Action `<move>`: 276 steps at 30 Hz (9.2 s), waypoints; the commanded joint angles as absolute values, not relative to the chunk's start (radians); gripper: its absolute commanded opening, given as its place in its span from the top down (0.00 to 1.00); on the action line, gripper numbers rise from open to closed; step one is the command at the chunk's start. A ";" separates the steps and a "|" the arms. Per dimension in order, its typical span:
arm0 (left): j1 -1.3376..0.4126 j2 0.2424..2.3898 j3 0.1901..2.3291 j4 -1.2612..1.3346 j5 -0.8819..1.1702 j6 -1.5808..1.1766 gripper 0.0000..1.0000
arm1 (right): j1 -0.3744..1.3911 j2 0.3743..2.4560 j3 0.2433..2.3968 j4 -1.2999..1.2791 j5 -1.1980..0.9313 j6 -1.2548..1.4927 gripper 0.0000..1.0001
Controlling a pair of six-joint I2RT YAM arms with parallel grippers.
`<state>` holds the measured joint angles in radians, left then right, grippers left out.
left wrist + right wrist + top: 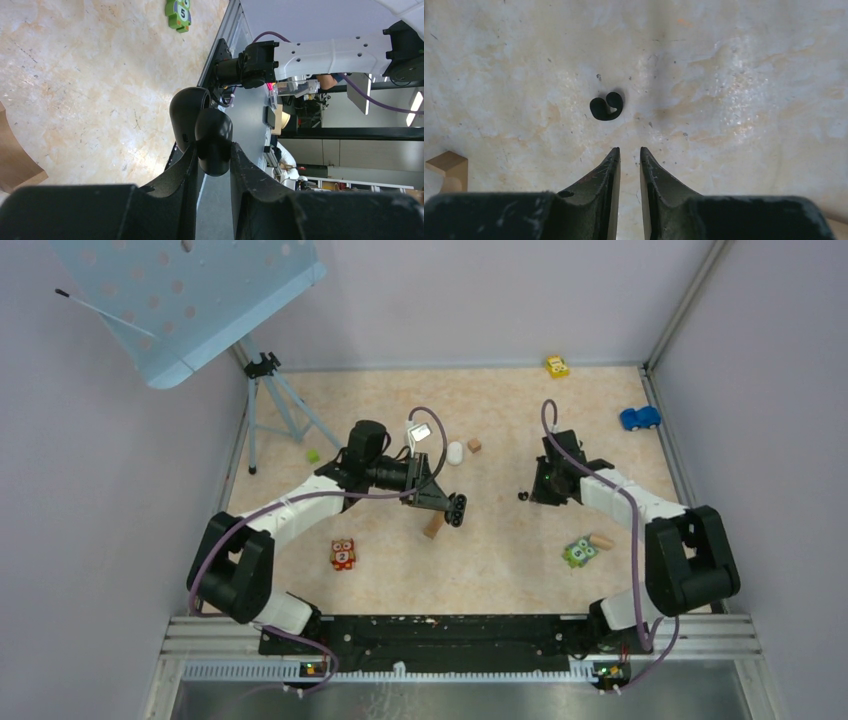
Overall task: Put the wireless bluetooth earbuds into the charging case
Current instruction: Adjust the right earbud at the center of the board, then pick up the right earbud from the center of the board, then place the right earbud at the center of the board, then adjust the right earbud at the center of the board.
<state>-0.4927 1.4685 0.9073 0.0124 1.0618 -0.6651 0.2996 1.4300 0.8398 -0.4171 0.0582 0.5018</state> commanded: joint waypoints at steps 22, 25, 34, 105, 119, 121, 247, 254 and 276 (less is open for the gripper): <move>-0.493 1.420 0.907 0.008 1.066 -0.638 1.00 | 0.333 1.626 0.870 -0.206 0.079 0.572 0.76; -0.493 1.420 0.907 0.008 1.068 -0.638 1.00 | 0.332 1.611 0.859 -0.184 0.077 0.582 0.74; -0.493 1.419 0.906 0.015 1.067 -0.644 1.00 | 0.324 1.578 0.847 -0.148 0.093 0.631 0.70; -0.494 1.403 0.906 0.020 1.045 -0.668 1.00 | 0.443 1.724 1.041 -0.310 0.268 0.229 0.73; -0.493 1.402 0.914 0.017 1.045 -0.672 1.00 | 0.441 1.735 1.066 -0.293 0.317 0.231 0.91; -0.493 1.401 0.916 0.018 1.045 -0.673 1.00 | 0.440 1.730 1.070 -0.294 0.324 0.232 0.98; -0.503 1.555 0.951 0.019 1.023 -0.592 1.00 | 0.397 0.708 0.302 -0.296 0.005 1.298 0.70; -0.515 1.554 0.957 0.017 1.014 -0.589 1.00 | 0.399 0.693 0.195 -0.199 -0.044 1.402 0.67; -0.520 1.541 0.934 0.027 1.000 -0.598 1.00 | 0.370 0.947 0.220 0.018 0.071 1.346 0.67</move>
